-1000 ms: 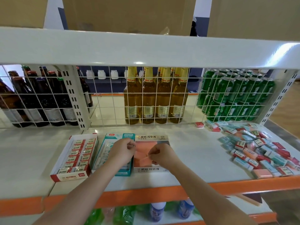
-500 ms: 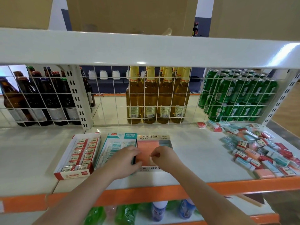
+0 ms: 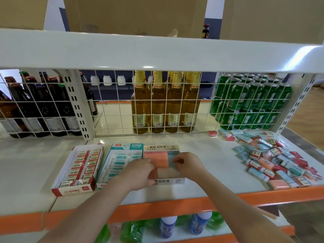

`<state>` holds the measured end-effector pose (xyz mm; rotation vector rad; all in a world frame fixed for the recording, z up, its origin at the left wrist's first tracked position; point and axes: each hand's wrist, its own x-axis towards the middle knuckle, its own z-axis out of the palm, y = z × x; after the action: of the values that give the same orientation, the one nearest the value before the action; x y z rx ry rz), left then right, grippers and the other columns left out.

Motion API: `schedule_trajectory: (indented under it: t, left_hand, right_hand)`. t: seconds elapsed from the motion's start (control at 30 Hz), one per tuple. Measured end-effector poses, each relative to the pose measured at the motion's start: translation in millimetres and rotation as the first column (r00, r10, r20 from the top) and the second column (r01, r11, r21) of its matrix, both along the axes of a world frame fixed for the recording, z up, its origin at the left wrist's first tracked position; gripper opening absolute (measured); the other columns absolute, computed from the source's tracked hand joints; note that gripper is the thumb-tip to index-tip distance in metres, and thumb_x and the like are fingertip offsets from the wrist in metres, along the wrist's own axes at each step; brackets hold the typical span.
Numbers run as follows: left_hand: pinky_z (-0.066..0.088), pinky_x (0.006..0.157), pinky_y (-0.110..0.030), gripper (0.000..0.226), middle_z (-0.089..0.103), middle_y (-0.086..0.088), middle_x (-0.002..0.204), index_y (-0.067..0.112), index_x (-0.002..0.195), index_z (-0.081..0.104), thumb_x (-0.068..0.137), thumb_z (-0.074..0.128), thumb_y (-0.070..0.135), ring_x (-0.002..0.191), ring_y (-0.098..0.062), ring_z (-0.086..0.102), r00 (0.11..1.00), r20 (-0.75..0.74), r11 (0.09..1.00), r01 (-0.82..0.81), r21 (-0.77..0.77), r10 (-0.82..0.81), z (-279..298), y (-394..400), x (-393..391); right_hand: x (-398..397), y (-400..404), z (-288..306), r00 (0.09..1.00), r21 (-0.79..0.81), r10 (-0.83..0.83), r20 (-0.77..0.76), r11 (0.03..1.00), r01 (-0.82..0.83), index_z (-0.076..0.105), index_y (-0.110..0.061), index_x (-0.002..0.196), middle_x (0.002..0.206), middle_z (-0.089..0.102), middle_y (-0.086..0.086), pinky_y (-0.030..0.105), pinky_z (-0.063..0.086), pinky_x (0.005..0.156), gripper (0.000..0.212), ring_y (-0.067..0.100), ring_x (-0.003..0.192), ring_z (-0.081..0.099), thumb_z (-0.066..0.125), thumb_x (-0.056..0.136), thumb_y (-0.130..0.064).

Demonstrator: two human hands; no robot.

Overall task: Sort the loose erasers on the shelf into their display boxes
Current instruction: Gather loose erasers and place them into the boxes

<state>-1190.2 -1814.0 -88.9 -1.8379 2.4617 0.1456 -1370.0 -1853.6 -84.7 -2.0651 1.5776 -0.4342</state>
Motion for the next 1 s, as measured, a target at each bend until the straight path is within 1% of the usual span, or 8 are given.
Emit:
schedule_trajectory:
  t: [0.13, 0.3, 0.43, 0.53, 0.63, 0.77, 0.9, 1.0]
  left_hand:
    - [0.043, 0.088, -0.031, 0.046, 0.054, 0.003, 0.117, 0.021, 0.119, 0.058, 0.085, 0.055, 0.052, 0.107, -0.016, 0.052, 0.998, -0.060, 1.000, 0.018, 0.007, -0.018, 8, -7, -12]
    - [0.047, 0.087, -0.031, 0.039, 0.056, 0.005, 0.119, 0.024, 0.122, 0.057, 0.089, 0.054, 0.044, 0.103, -0.013, 0.055, 0.975, -0.217, 0.999, 0.044, 0.001, -0.042, 8, -17, -42]
    - [0.045, 0.087, -0.028, 0.033, 0.055, 0.006, 0.121, 0.025, 0.122, 0.057, 0.091, 0.053, 0.036, 0.105, -0.013, 0.054, 0.955, -0.285, 0.996, 0.089, -0.011, -0.088, 12, -29, -74]
    - [0.041, 0.089, -0.026, 0.034, 0.053, 0.005, 0.124, 0.023, 0.125, 0.055, 0.093, 0.050, 0.035, 0.110, -0.012, 0.052, 0.943, -0.308, 0.991, 0.137, 0.007, -0.128, 13, -38, -98]
    - [0.040, 0.092, -0.026, 0.035, 0.052, 0.003, 0.125, 0.022, 0.126, 0.054, 0.094, 0.049, 0.034, 0.112, -0.012, 0.051, 0.929, -0.332, 0.982, 0.185, 0.036, -0.163, 11, -46, -122]
    - [0.042, 0.093, -0.027, 0.033, 0.055, 0.000, 0.123, 0.019, 0.124, 0.056, 0.094, 0.050, 0.031, 0.110, -0.013, 0.052, 0.914, -0.347, 0.969, 0.241, 0.051, -0.209, 6, -58, -152]
    - [0.042, 0.091, -0.026, 0.033, 0.057, 0.000, 0.122, 0.019, 0.123, 0.057, 0.093, 0.051, 0.031, 0.110, -0.014, 0.053, 0.910, -0.328, 0.958, 0.282, 0.047, -0.252, 0, -69, -179]
    - [0.042, 0.089, -0.025, 0.033, 0.057, -0.001, 0.121, 0.018, 0.123, 0.057, 0.093, 0.049, 0.031, 0.109, -0.015, 0.054, 0.908, -0.338, 0.960, 0.277, 0.044, -0.247, -6, -77, -197]
  right_hand:
    - [-19, -6, 1, 0.999, -0.020, -0.047, 0.025, 0.999, 0.048, 0.067, -0.012, 0.106, 0.109, 0.064, 0.005, 0.021, 0.041, 0.073, 0.027, 0.018, 0.093, 0.057, 0.048, 0.088, -0.006]
    - [-55, -8, 1, 0.990, -0.025, -0.134, 0.052, 0.990, 0.136, 0.066, -0.012, 0.109, 0.117, 0.062, 0.003, 0.019, 0.043, 0.077, 0.030, 0.019, 0.103, 0.057, 0.044, 0.090, -0.004]
    - [-88, -6, 0, 0.975, -0.025, -0.219, 0.043, 0.975, 0.220, 0.067, -0.011, 0.108, 0.118, 0.062, 0.004, 0.016, 0.039, 0.078, 0.032, 0.019, 0.106, 0.056, 0.044, 0.088, -0.002]
    - [-115, -4, -2, 0.959, -0.022, -0.282, 0.030, 0.959, 0.283, 0.066, -0.012, 0.109, 0.119, 0.061, 0.004, 0.017, 0.038, 0.077, 0.032, 0.019, 0.105, 0.056, 0.044, 0.089, -0.003]
    - [-140, -1, -1, 0.941, -0.013, -0.337, 0.007, 0.941, 0.337, 0.064, -0.014, 0.112, 0.118, 0.061, 0.005, 0.021, 0.039, 0.071, 0.033, 0.020, 0.092, 0.057, 0.042, 0.089, -0.003]
    - [-174, 2, -3, 0.906, -0.013, -0.422, -0.033, 0.907, 0.422, 0.064, -0.018, 0.113, 0.123, 0.059, 0.004, 0.022, 0.041, 0.073, 0.036, 0.021, 0.101, 0.058, 0.040, 0.089, -0.004]
    - [-203, 4, -3, 0.871, -0.045, -0.489, -0.040, 0.872, 0.487, 0.064, -0.018, 0.112, 0.115, 0.063, 0.003, 0.022, 0.040, 0.070, 0.028, 0.016, 0.089, 0.056, 0.051, 0.089, -0.008]
    - [-223, 1, -5, 0.833, -0.054, -0.553, -0.034, 0.833, 0.551, 0.060, -0.016, 0.120, 0.119, 0.061, 0.004, 0.023, 0.045, 0.074, 0.032, 0.019, 0.096, 0.059, 0.054, 0.089, -0.010]
